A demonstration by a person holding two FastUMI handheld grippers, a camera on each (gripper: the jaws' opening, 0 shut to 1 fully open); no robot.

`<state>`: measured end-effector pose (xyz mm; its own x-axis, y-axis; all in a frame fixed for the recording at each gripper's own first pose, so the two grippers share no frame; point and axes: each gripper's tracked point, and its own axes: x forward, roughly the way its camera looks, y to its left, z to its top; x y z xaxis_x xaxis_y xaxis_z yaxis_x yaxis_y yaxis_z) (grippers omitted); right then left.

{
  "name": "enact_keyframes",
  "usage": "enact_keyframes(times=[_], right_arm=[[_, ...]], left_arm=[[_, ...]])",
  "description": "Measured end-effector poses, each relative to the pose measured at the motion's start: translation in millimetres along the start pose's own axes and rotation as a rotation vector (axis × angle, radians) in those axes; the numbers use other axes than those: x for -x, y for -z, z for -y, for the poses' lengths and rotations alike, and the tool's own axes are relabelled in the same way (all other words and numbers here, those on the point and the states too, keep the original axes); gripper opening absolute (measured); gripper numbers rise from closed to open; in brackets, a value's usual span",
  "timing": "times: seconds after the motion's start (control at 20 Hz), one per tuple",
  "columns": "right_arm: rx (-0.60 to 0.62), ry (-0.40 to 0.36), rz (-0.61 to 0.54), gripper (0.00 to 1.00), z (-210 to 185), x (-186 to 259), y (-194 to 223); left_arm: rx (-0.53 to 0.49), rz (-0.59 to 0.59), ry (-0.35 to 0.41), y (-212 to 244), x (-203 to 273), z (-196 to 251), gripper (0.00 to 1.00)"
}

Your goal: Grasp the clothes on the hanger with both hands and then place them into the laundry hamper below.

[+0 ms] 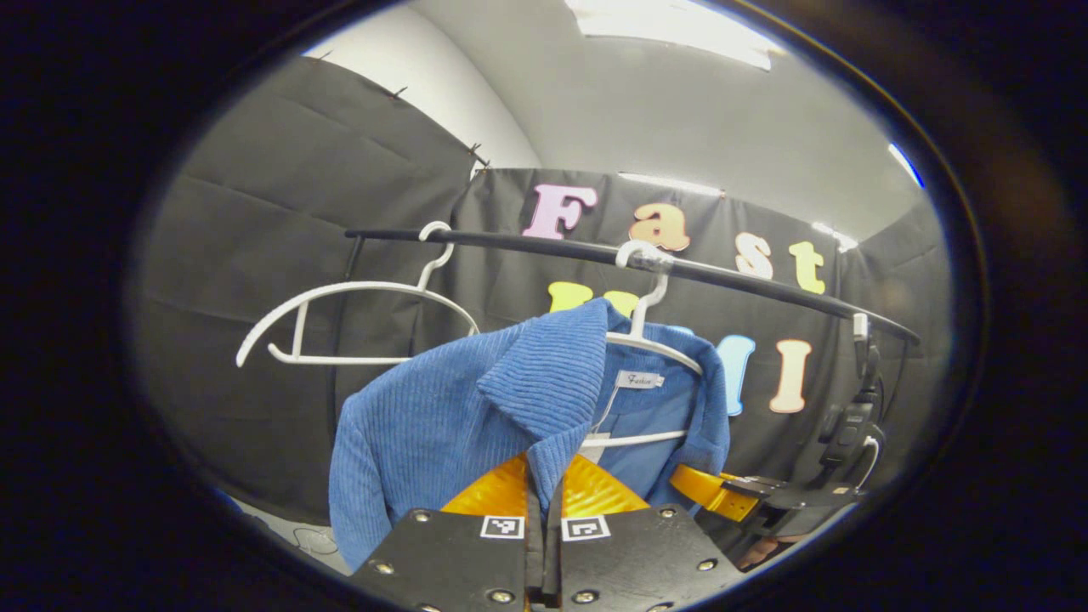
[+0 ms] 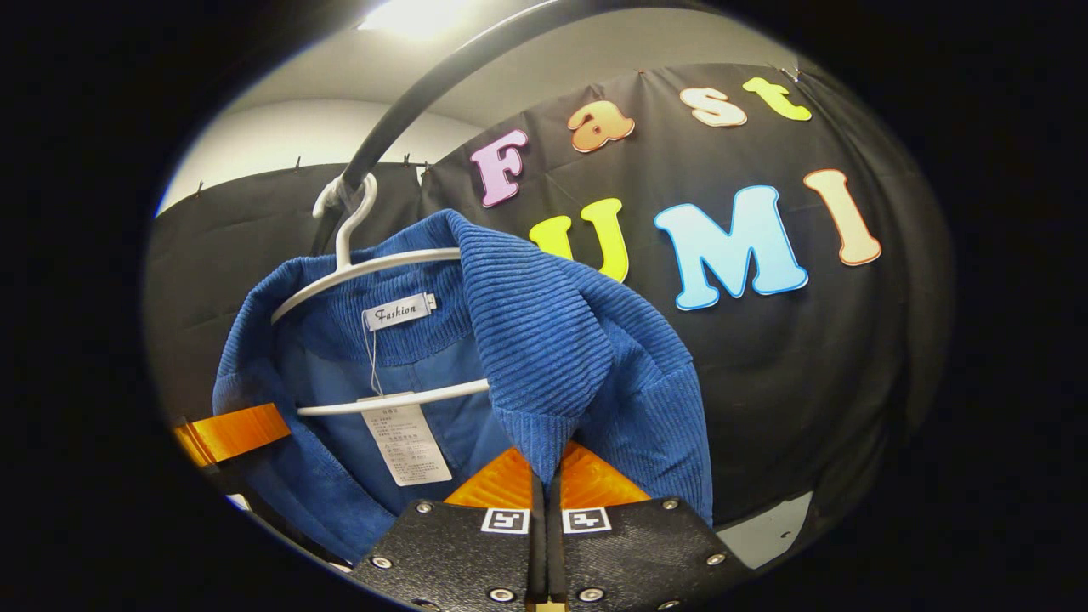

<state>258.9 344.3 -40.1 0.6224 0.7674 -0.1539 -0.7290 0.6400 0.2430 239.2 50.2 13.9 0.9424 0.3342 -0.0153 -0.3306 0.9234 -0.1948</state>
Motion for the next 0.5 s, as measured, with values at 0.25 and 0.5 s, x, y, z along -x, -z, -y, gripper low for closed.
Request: enact_keyframes(times=[0.25,0.5], right_arm=[[-0.005,0.050,0.047,0.00,16.7,1.3,-14.5],[-0.049,0.099,0.087,0.00,30.7,-2.0,-25.0]], left_arm=[[-0.008,0.047,-0.021,-29.6,14.6,-14.2,0.01],[-0.004,0.063,-0.061,-48.0,19.3,-38.3,0.00]])
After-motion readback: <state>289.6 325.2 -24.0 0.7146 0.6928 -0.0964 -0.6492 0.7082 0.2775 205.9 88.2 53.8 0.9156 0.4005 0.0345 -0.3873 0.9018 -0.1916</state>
